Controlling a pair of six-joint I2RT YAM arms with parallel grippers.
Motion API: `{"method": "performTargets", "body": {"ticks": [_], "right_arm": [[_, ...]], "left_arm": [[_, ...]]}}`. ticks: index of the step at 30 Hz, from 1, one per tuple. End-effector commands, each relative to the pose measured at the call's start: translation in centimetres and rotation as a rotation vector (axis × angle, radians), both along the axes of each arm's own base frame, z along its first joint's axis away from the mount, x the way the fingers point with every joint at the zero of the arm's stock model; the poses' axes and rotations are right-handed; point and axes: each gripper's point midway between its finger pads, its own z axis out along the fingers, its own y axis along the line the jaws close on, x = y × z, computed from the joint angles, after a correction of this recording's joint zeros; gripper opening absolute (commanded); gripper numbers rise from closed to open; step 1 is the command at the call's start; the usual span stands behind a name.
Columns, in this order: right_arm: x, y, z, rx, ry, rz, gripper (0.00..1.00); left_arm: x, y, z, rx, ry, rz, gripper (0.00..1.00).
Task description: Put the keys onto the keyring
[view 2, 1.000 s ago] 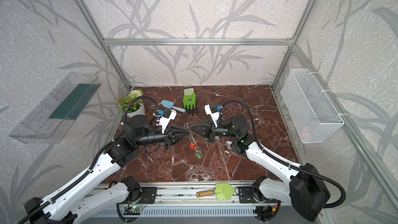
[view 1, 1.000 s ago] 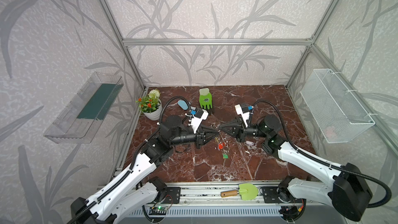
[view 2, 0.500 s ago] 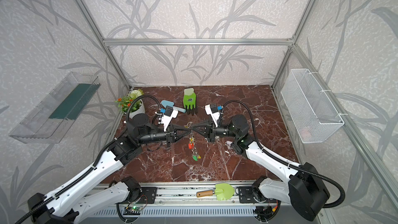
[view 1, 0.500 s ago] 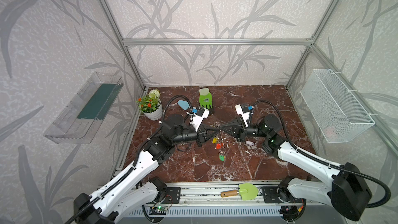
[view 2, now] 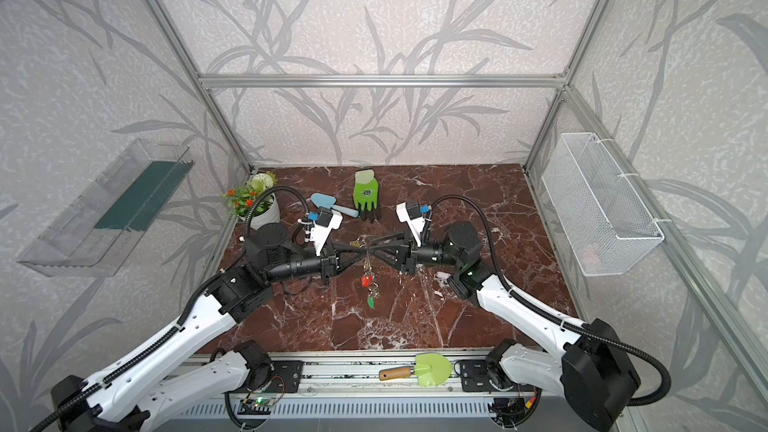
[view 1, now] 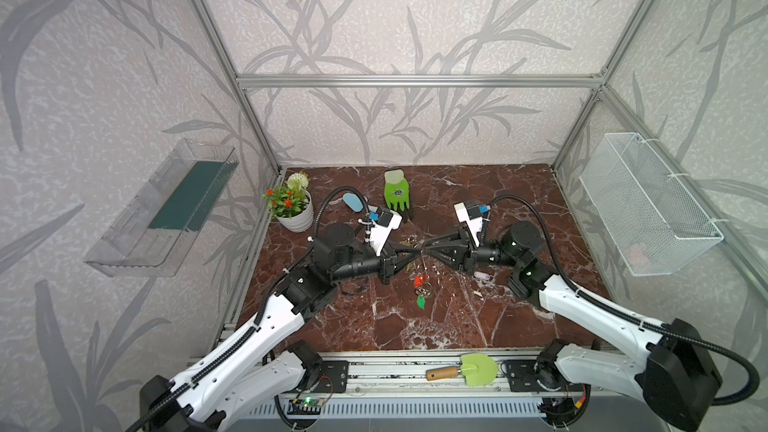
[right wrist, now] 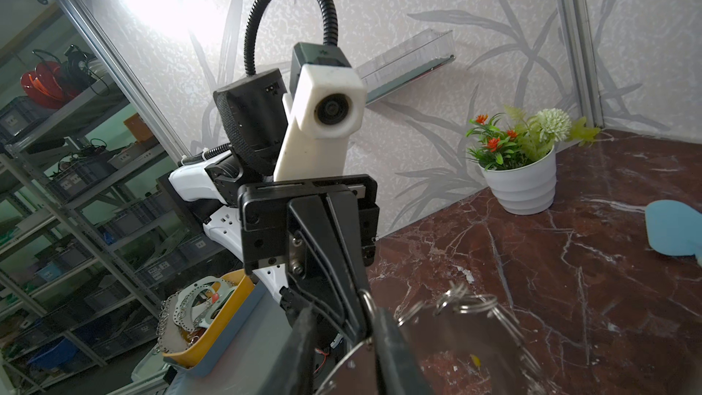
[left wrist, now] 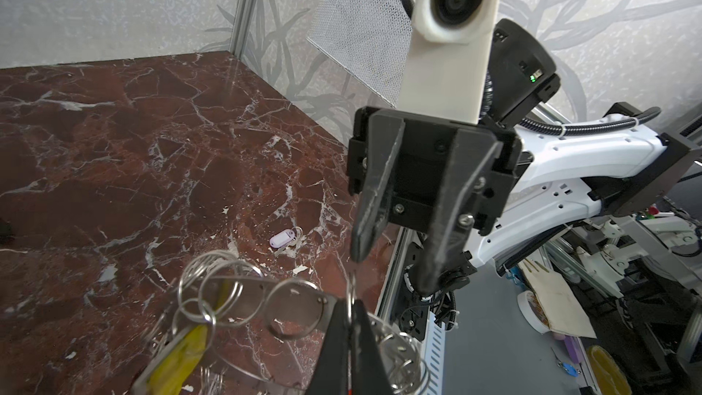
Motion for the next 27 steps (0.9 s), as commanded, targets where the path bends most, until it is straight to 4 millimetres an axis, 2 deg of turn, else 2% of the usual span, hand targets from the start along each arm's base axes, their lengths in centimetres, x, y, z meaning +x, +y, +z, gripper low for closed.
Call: {"method": "performTargets", "body": {"ticks": [1, 3, 12, 17, 19, 21, 24, 25, 27], "right_arm": [[0.3, -1.0, 1.8, 0.002, -0.039, -0.070, 0.35], [0.6, -1.3, 1.4, -0.028, -0.031, -0.106, 0.42], [2.3, -3.8, -1.0, -0.161, -0.001, -0.311, 0.56], [4.1, -6.3, -3.5, -0.258, 0.075, -0.485, 0.76], [5.6, -8.7, -6.1, -0.363, 0.149, -0.635, 0.79], [7.0, -12.4, -9.3, -0.489, 0.253, -0.829, 0.78], [7.0, -17.8, -14.7, -0.658, 0.437, -0.996, 0.74], [6.7, -19.1, -16.4, -0.690, 0.491, -1.015, 0.74], [6.2, -20.4, -19.3, -0.711, 0.586, -1.011, 0.74]], "left_arm": [[0.1, 0.5, 0.9, 0.003, -0.064, 0.018, 0.00], [0.0, 0.5, 0.9, 0.005, -0.072, 0.017, 0.00], [0.0, 0.8, 0.7, 0.025, -0.079, 0.026, 0.00], [0.2, 0.8, 0.2, 0.067, -0.055, 0.026, 0.00], [0.1, 1.0, -0.3, 0.102, -0.050, 0.029, 0.00], [0.0, 1.3, -0.9, 0.133, -0.052, 0.031, 0.00], [-0.2, 1.6, -1.5, 0.144, -0.057, 0.036, 0.00], [-0.2, 1.7, -1.7, 0.144, -0.062, 0.039, 0.00], [0.0, 1.7, -2.1, 0.144, -0.057, 0.044, 0.00]]}}
